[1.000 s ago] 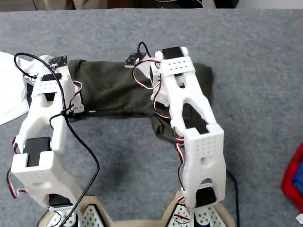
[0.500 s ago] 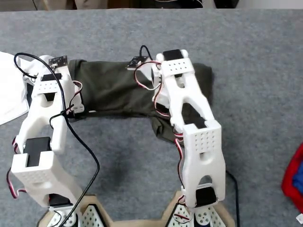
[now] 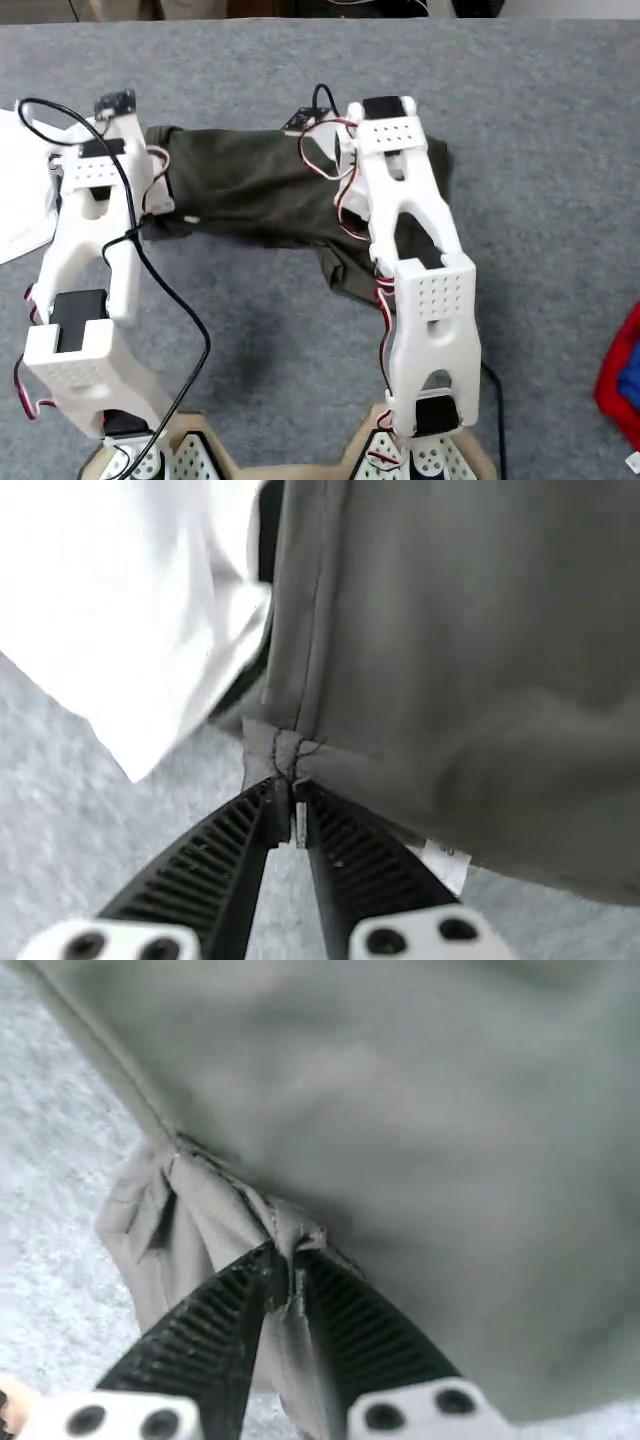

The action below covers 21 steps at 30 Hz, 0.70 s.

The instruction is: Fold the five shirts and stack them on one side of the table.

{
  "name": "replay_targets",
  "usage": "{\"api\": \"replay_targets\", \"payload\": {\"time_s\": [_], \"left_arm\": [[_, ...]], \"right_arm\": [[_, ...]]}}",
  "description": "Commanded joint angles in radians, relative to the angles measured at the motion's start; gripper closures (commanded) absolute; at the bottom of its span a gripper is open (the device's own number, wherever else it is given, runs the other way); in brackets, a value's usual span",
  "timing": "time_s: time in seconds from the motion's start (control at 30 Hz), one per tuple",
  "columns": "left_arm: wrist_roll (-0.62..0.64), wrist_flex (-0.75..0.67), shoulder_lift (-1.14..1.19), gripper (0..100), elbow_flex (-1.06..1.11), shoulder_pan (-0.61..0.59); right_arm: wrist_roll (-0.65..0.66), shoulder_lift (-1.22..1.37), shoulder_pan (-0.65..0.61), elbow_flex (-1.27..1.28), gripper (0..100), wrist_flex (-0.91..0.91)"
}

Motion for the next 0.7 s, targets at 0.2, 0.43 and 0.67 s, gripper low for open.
{"api": "replay_targets", "payload": {"time_s": [0.2,0.43,0.67], "left_arm": [[0.002,-0.144,-0.007,98,-0.153,-0.003],[0.0,-0.35,-0.007,98,-0.164,-0.002],[-0.087,-0.551,-0.007,98,-0.164,-0.002]], "right_arm": [[-0.049,-0.002,0.036,-0.133,99.1,0.035],[-0.066,-0.002,0.03,-0.128,99.1,0.021],[-0.066,-0.001,0.03,-0.125,99.1,0.02]]}}
